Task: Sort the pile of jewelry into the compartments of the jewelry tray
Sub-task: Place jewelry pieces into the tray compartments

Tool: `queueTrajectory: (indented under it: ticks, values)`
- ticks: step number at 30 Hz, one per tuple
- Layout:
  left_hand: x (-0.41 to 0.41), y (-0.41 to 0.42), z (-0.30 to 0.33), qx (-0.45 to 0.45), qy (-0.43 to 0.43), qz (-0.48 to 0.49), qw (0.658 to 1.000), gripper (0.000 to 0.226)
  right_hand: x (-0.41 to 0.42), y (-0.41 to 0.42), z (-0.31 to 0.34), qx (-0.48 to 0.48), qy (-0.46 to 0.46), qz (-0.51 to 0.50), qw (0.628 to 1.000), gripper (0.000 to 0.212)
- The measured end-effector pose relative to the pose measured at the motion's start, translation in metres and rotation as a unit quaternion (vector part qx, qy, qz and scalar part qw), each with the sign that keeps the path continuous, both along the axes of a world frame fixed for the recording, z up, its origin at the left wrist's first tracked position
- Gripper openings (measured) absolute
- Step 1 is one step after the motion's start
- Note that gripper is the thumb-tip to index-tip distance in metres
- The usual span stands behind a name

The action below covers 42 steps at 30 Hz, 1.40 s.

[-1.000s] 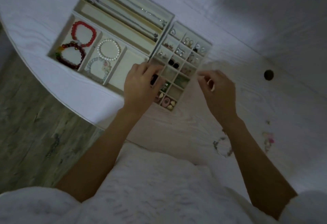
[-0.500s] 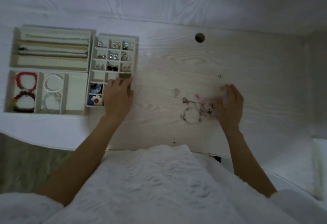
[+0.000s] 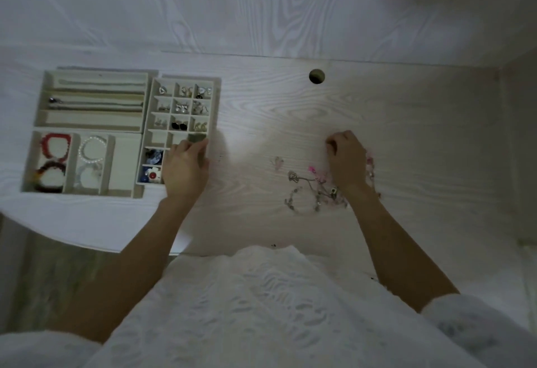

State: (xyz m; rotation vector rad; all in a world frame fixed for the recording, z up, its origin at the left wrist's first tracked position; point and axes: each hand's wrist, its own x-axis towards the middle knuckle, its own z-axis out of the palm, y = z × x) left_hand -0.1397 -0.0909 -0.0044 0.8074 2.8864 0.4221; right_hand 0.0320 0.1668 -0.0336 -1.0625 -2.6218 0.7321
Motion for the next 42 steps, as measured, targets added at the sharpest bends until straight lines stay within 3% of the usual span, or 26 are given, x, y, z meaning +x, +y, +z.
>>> queueTrajectory:
  ticks: [5, 16, 23, 28, 33, 37, 42]
  values:
    - [0.001, 0.002, 0.0, 0.008, 0.001, 0.007, 1.0, 0.039, -0.015, -0.034, 0.003, -0.054, 0.028, 0.115, 0.991, 0.004]
    - [0.002, -0.003, 0.003, 0.01, -0.023, 0.001, 1.0, 0.04, -0.041, -0.058, 0.016, -0.219, 0.009, 0.12, 0.968, 0.005]
    - [-0.007, -0.015, -0.01, 0.041, -0.008, -0.048, 0.998, 0.038, -0.08, -0.089, 0.023, -0.214, 0.021, 0.088, 0.973, 0.015]
    - [-0.016, -0.033, -0.01, 0.152, 0.006, -0.067, 0.986, 0.028, -0.109, -0.108, 0.022, -0.172, -0.007, 0.121, 0.978, 0.011]
    - [-0.04, -0.074, -0.004, 0.208, 0.036, 0.03, 0.977, 0.025, -0.122, -0.11, 0.016, -0.096, -0.075, 0.162, 0.979, 0.009]
    - [-0.055, -0.101, -0.008, 0.209, -0.008, 0.104, 0.972, 0.031, -0.127, -0.111, 0.02, -0.087, -0.091, 0.181, 0.975, 0.01]
    - [-0.062, -0.109, -0.013, 0.186, -0.114, 0.14, 0.966, 0.035, -0.129, -0.107, 0.029, -0.15, -0.098, 0.19, 0.965, 0.013]
